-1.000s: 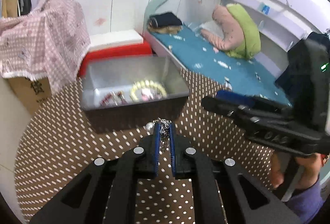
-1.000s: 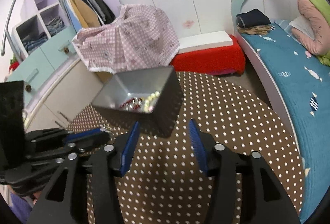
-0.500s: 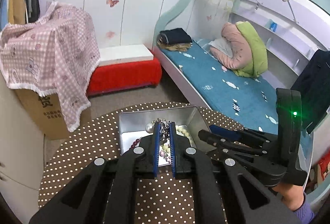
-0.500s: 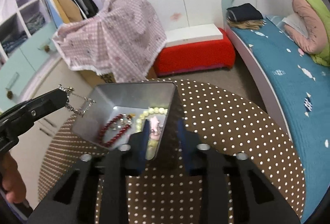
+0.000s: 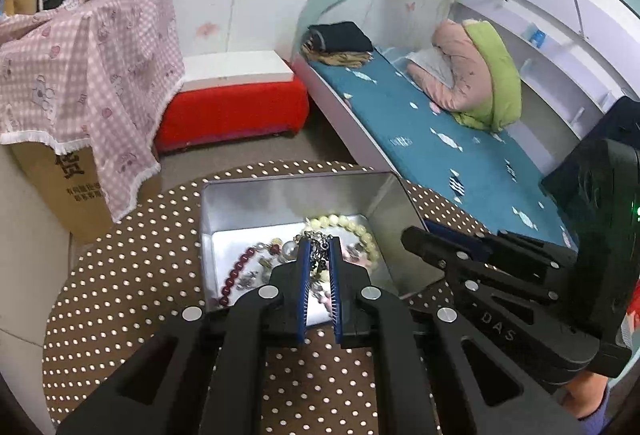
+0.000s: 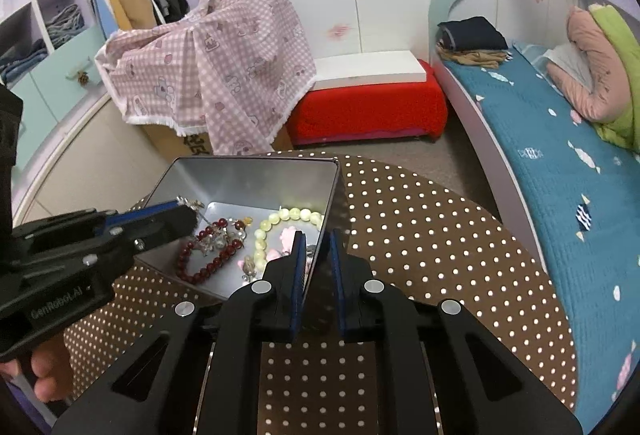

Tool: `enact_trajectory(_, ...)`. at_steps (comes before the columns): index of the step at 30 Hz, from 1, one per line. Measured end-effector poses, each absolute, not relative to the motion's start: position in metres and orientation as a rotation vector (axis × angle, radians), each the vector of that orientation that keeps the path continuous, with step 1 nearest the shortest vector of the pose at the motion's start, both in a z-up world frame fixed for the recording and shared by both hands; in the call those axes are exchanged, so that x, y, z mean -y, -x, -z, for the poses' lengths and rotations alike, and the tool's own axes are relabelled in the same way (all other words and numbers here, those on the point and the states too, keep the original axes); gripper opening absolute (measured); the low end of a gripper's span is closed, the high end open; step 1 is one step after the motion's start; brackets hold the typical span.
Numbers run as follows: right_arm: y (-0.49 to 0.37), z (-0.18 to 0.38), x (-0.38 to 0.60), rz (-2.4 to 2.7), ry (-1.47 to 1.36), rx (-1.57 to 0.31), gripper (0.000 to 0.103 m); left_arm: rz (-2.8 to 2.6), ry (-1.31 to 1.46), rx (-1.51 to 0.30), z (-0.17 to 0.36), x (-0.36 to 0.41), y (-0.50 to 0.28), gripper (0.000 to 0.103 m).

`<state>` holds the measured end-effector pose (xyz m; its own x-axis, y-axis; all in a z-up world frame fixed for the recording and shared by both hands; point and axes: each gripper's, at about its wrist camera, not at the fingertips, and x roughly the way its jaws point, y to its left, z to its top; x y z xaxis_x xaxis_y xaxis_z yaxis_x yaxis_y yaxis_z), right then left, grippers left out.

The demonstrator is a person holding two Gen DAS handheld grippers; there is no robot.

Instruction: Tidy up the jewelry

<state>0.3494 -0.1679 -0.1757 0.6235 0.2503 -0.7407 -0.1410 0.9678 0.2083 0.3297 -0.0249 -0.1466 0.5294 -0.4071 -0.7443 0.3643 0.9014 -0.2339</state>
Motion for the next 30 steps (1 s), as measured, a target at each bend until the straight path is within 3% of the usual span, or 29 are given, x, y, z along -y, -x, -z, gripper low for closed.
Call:
enact_trajectory(4,-0.348,0.176,0.168,-0.226,-0.136,-0.870,0.013,0.430,0.044,-0.886,0.146,0.025,-0.328,0.010)
enact_trajectory(6,-0.348,0.176,0.167,-0.227,-0.134,-0.873,0.013,0.414,0.042,-0.877,0.145,0.025,-0.325,0.030)
enact_trajectory(7,-0.348,0.176,0.167,-0.228,-0.131,-0.875,0.013,0.401,0.035,-0.872,0.144,0.025,-0.325,0.047)
enact_trajectory(8,-0.346,0.175,0.167,-0.229,-0.134,-0.875,0.014,0.381,0.024,-0.855,0.142,0.024,-0.322,0.052)
enact_trajectory(10,-0.344,0.173,0.165,-0.234,-0.131,-0.871,0.015,0.376,0.022,-0.843,0.139,0.024,-0.318,0.054)
enact_trajectory(14,-0.334,0.163,0.163,-0.240,-0.128,-0.859,0.016,0.354,0.040,-0.809,0.130,0.018,-0.307,0.073)
enact_trajectory(15,-0.330,0.158,0.163,-0.243,-0.129,-0.852,0.017,0.349,0.045,-0.803,0.127,0.017,-0.304,0.073)
enact_trajectory(16,-0.326,0.154,0.164,-0.243,-0.129,-0.843,0.026,0.345,0.048,-0.799,0.125,0.016,-0.302,0.074)
enact_trajectory(17,-0.320,0.149,0.165,-0.238,-0.126,-0.829,0.045,0.338,0.056,-0.790,0.121,0.013,-0.297,0.076)
enact_trajectory(19,-0.308,0.137,0.167,-0.214,-0.118,-0.800,0.057,0.326,0.073,-0.767,0.113,0.008,-0.287,0.079)
enact_trajectory(30,-0.205,0.072,0.167,-0.200,-0.096,-0.608,0.069,0.268,0.077,-0.630,0.064,-0.008,-0.198,0.082)
